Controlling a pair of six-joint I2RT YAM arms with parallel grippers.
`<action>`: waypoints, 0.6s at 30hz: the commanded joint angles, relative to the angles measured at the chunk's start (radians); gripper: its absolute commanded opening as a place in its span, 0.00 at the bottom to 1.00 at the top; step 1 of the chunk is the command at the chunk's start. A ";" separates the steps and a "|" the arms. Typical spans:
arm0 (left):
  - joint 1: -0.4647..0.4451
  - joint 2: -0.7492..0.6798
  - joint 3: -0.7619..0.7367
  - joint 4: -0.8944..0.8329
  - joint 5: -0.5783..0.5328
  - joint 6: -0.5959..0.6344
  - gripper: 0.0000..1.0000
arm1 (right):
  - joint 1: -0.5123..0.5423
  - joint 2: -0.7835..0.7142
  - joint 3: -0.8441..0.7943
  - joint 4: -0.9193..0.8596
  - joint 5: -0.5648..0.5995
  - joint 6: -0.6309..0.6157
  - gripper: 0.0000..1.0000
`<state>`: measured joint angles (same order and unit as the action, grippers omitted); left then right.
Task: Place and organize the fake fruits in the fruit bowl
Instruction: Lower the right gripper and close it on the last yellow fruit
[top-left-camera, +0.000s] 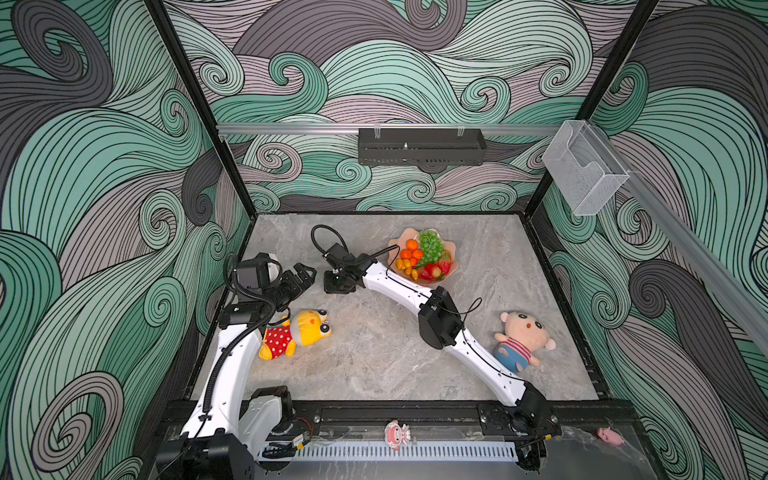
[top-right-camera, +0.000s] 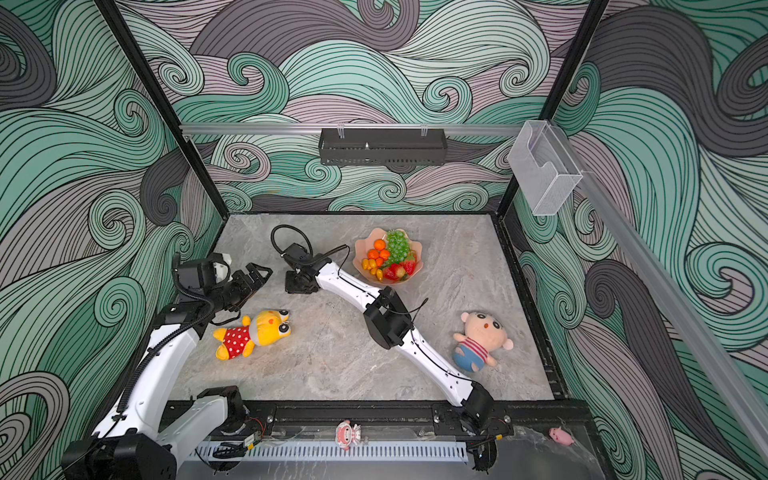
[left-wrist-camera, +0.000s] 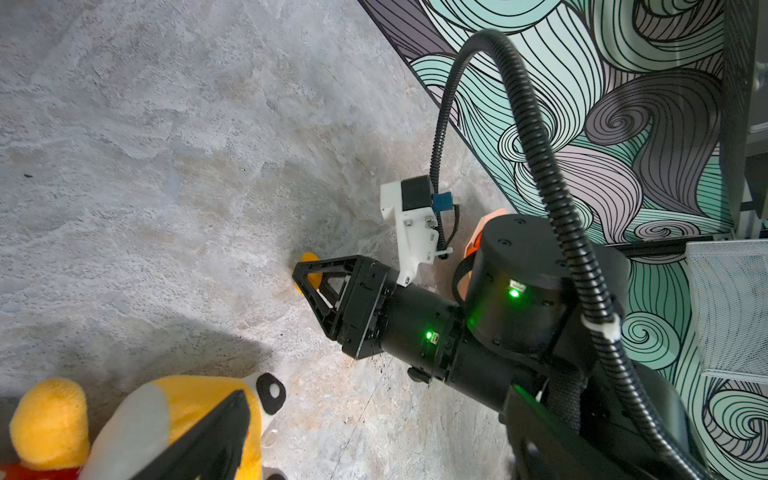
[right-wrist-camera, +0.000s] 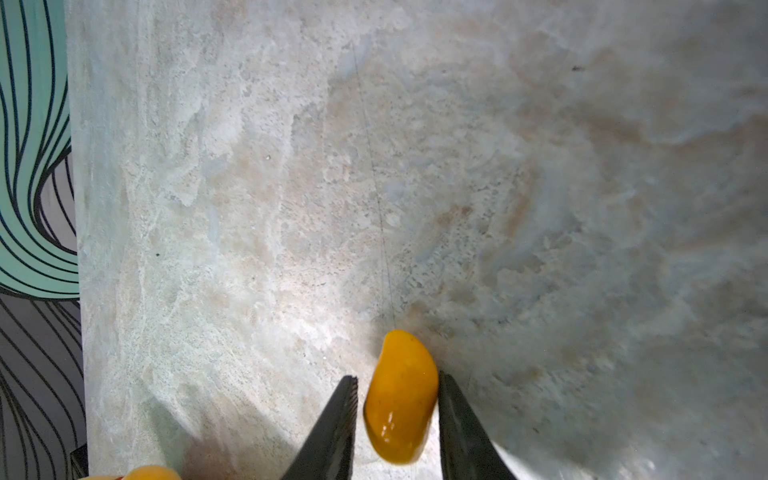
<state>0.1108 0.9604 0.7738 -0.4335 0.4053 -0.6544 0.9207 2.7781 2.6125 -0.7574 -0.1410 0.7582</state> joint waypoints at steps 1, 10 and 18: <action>0.009 0.004 0.005 0.006 0.016 0.007 0.99 | 0.009 0.057 -0.072 -0.147 0.027 -0.016 0.31; 0.009 0.005 0.003 0.014 0.064 0.000 0.99 | 0.006 -0.043 -0.110 -0.147 0.046 -0.043 0.25; 0.004 0.028 0.001 0.015 0.124 -0.002 0.99 | -0.010 -0.167 -0.169 -0.141 0.007 -0.040 0.24</action>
<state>0.1108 0.9787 0.7738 -0.4294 0.4854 -0.6552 0.9180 2.6755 2.4771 -0.8219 -0.1337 0.7296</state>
